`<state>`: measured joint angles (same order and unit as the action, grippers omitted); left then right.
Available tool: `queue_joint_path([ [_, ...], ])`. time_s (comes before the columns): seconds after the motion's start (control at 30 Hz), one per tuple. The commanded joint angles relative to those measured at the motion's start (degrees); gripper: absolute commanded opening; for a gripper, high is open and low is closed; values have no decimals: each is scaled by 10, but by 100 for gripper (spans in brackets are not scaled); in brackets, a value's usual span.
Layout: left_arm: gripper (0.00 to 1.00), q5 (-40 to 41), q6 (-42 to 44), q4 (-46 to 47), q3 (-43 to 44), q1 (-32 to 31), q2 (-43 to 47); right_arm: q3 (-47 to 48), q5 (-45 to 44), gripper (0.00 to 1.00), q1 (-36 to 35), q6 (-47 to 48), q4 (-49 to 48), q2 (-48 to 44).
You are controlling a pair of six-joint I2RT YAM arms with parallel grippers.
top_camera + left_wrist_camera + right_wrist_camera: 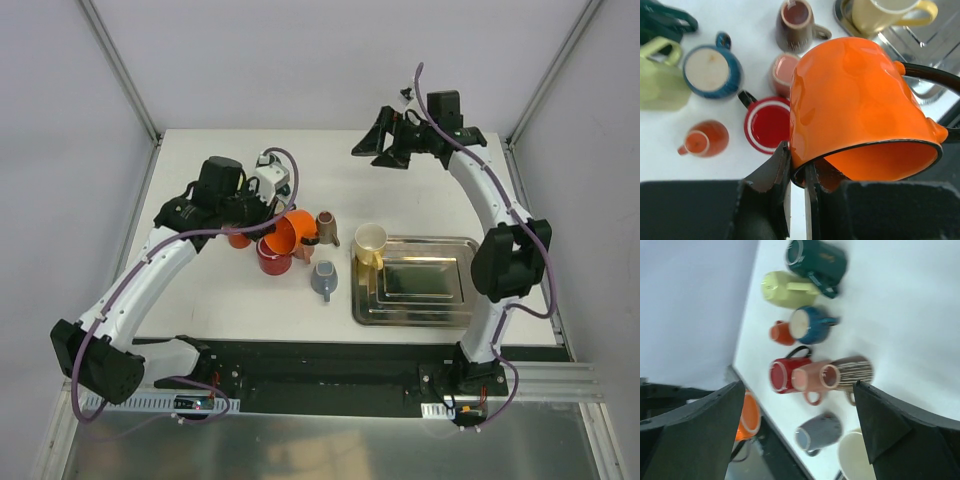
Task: Turn the mug right side up
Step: Turn over the cup at the center of the board.
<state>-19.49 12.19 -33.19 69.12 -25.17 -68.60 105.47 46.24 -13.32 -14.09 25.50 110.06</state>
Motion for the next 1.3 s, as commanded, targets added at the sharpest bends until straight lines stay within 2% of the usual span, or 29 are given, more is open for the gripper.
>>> queue_joint_path([
  [0.0,0,-10,-18,-86,68,-4,-31,20,-125,99,14,133,75,-80],
  [0.07,0,-7,-34,-107,87,-4,-57,22,-28,99,36,106,63,-91],
  [0.13,0,-11,-44,-115,99,-2,-72,11,-27,99,43,16,35,-102],
  [0.17,0,-14,-46,-115,103,-2,-81,14,10,99,44,15,39,-99],
  [0.23,0,-17,-50,-115,112,-2,-94,40,28,99,30,84,117,-94],
  [0.3,0,-8,-60,-114,121,-1,-109,39,-1,99,-9,230,171,-115],
  [0.47,0,-38,-95,-113,143,6,-141,-55,-83,99,-115,483,211,-208],
  [0.67,0,-15,-119,-111,153,6,-160,-143,-242,99,-244,671,221,-255],
  [0.8,0,-13,-120,-111,155,6,-170,-156,-287,92,-282,723,210,-255],
  [1.03,0,-23,-119,-108,158,6,-176,-84,-335,77,-333,738,226,-194],
  [1.27,0,-32,-139,-106,151,6,-177,-61,-349,71,-376,782,257,-145],
])
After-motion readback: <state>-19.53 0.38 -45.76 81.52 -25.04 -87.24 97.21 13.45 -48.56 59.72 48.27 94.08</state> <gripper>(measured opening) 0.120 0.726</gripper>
